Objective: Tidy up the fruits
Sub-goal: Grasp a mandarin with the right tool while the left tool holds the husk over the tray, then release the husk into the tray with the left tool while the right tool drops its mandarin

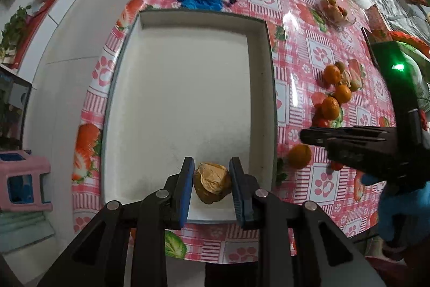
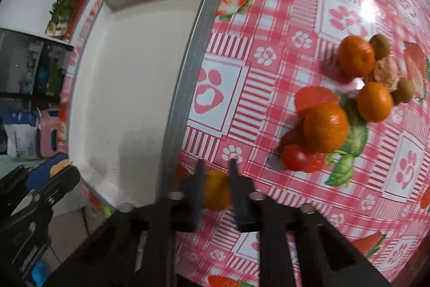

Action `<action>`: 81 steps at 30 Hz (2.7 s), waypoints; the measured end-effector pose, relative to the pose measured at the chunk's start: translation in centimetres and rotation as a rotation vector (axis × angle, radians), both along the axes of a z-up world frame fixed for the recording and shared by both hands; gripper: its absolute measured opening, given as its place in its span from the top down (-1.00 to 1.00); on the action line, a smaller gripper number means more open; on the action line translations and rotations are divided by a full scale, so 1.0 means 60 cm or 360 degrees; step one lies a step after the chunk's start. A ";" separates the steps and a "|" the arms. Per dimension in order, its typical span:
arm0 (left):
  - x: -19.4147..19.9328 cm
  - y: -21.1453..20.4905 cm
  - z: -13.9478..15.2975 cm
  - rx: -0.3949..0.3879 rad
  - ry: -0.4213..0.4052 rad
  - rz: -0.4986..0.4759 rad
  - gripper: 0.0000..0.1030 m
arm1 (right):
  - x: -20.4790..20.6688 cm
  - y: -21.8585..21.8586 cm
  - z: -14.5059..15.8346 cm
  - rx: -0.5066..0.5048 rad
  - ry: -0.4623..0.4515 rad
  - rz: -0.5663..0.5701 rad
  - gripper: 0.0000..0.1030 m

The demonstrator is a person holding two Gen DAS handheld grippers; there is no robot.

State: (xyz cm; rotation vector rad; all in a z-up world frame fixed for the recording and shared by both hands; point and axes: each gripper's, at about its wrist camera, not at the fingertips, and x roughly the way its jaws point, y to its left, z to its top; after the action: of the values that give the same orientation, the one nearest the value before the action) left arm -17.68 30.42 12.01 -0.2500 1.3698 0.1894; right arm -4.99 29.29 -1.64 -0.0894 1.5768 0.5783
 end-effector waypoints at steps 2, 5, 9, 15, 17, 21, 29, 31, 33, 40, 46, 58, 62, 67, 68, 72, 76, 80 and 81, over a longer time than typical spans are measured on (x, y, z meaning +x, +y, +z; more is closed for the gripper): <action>0.006 0.011 0.005 0.0015 -0.0009 -0.0008 0.43 | 0.007 0.002 0.018 0.0013 -0.0027 -0.0006 0.70; 0.010 0.027 0.010 0.0044 -0.0016 -0.0010 0.43 | 0.009 0.005 0.026 0.0000 -0.0028 0.0015 0.70; 0.004 0.040 0.007 0.0055 -0.0002 -0.0014 0.43 | 0.013 -0.028 0.018 -0.0055 -0.0008 0.0029 0.69; -0.008 0.033 -0.007 0.0029 0.0041 -0.0015 0.43 | 0.012 -0.056 0.014 -0.0103 -0.0047 0.0001 -0.11; -0.010 0.030 -0.010 0.0019 0.0043 -0.0021 0.43 | 0.009 -0.061 0.008 -0.0104 -0.0044 -0.0011 -0.11; -0.010 0.025 -0.016 0.0012 0.0062 -0.0035 0.43 | 0.001 -0.054 -0.015 -0.0137 -0.0002 0.0005 -0.11; -0.001 0.017 -0.030 0.0011 0.0087 -0.0072 0.43 | -0.033 -0.027 -0.044 -0.0260 -0.0020 0.0086 0.31; 0.001 0.015 -0.032 0.0012 0.0083 -0.0083 0.43 | -0.040 -0.038 -0.040 -0.0261 -0.0021 0.0063 0.31; 0.004 0.016 -0.033 0.0014 0.0078 -0.0087 0.43 | -0.040 -0.058 -0.027 -0.0211 -0.0007 0.0004 0.31; 0.019 0.032 -0.028 0.0048 0.0057 -0.0085 0.43 | -0.012 -0.067 0.042 -0.0045 -0.0059 -0.0034 0.31; 0.032 0.067 -0.022 0.0090 0.0046 -0.0128 0.43 | -0.024 0.002 0.087 0.0101 -0.0093 0.0082 0.31; 0.006 0.088 -0.089 -0.0086 0.0138 -0.0048 0.36 | -0.062 0.108 0.033 0.0049 0.0024 0.0251 0.31; -0.002 0.089 -0.097 -0.0086 0.0164 -0.0030 0.02 | -0.071 0.111 0.017 0.0017 0.0053 0.0268 0.30; -0.010 0.093 -0.084 -0.0059 0.0158 -0.0014 -0.25 | -0.075 0.109 0.021 0.0022 0.0040 0.0253 0.29; -0.011 0.093 -0.079 -0.0044 0.0158 -0.0018 -0.28 | -0.076 0.106 0.026 0.0029 0.0037 0.0244 0.24; -0.008 0.085 -0.062 0.0005 0.0143 -0.0046 -0.47 | -0.073 0.081 0.063 0.0068 -0.0044 0.0200 -0.63; 0.001 0.064 -0.046 0.0023 0.0137 -0.0122 -0.50 | -0.070 0.045 0.090 0.0040 -0.0103 0.0155 -0.63; 0.015 0.029 -0.025 0.0058 0.0107 -0.0270 -0.50 | -0.073 -0.039 0.108 -0.0002 -0.0128 0.0014 -1.00; 0.018 0.018 -0.019 0.0072 0.0093 -0.0319 -0.50 | -0.077 -0.068 0.111 -0.0026 -0.0126 -0.0032 -1.00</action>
State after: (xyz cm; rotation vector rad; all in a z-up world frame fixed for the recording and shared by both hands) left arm -16.58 31.50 10.87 -0.0689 1.4373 0.0610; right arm -9.59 25.20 5.00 -0.1075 1.5043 0.5399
